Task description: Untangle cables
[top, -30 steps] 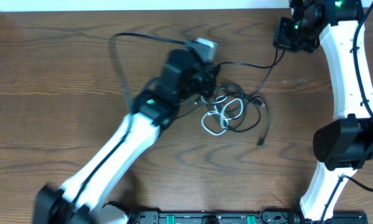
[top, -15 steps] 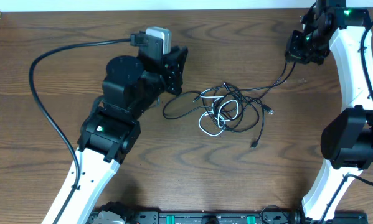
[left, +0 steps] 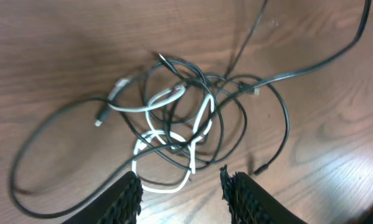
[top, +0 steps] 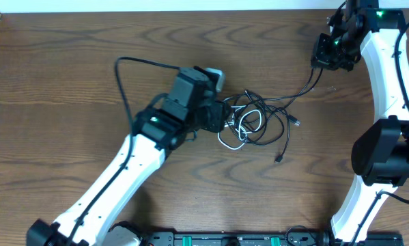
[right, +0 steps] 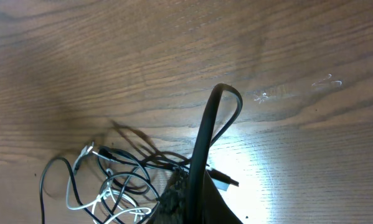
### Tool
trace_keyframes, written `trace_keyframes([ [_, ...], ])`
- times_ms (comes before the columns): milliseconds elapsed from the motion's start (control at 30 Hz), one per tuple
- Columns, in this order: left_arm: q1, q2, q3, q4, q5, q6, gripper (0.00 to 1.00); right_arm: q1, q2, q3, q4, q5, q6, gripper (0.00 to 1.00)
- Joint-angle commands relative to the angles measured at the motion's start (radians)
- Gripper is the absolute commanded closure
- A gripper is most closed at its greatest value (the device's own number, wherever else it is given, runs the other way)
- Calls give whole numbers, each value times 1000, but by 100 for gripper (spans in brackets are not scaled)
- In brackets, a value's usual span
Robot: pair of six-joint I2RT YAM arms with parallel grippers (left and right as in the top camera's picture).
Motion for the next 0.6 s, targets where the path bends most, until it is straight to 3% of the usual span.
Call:
trace_keyframes([
  [0,-33,53,-10,1,-26,-15,52,3,9,-3,2,-10,-15,99],
  [267,-48,192,-10,72,-84,-15,51,3,9,-3,-2,-10,-18,99],
  [567,-48,224,-10,133,47,18,51,3,9,-3,-2,-10,-25,99],
])
